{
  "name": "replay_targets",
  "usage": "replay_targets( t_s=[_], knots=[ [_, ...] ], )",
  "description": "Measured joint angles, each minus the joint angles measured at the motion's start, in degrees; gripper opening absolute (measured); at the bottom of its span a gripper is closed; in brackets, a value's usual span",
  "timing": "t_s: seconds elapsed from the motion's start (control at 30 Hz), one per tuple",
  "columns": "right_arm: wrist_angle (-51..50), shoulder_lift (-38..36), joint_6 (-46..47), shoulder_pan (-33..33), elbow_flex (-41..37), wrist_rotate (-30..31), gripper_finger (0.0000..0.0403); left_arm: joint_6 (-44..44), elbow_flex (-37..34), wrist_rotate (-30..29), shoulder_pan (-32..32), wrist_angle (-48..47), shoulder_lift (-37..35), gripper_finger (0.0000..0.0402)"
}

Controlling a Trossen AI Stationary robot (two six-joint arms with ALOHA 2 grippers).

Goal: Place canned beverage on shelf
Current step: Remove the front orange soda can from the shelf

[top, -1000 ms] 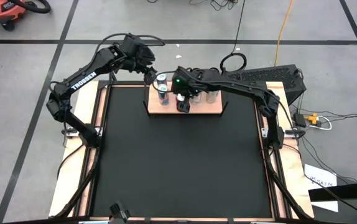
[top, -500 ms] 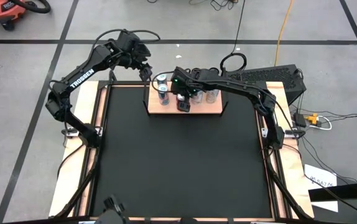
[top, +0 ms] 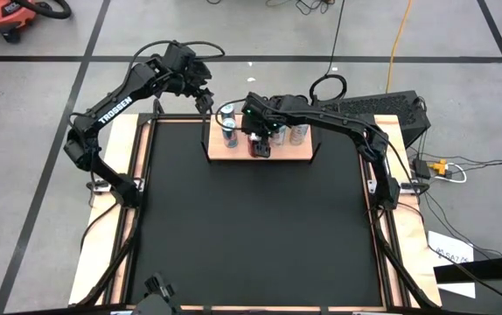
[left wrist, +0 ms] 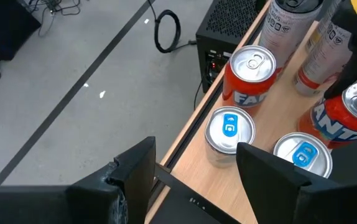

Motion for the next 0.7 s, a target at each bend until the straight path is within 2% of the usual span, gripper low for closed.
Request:
replay_targets(
  t_s=[0.2,0.47,0.7],
  knots=[
    [-0.8,-0.1,-2.1,2.2,-0.1,-4.1,0.0278,0.0,0.0,0.0,0.0,-0.2,0.0,0.0226],
    [-4.2,0.5,-3.7,7.1,1.2,-4.4,0.0276,-0.2,0.0,0.0,-0.3,-0.7,-1.3,0.0226],
    [-7.1,0.1,-2.1,9.1,-0.5,-8.3,0.0275,-6.8,0.0,-0.1,-2.0,-5.5,-6.1,0.0226]
  ],
)
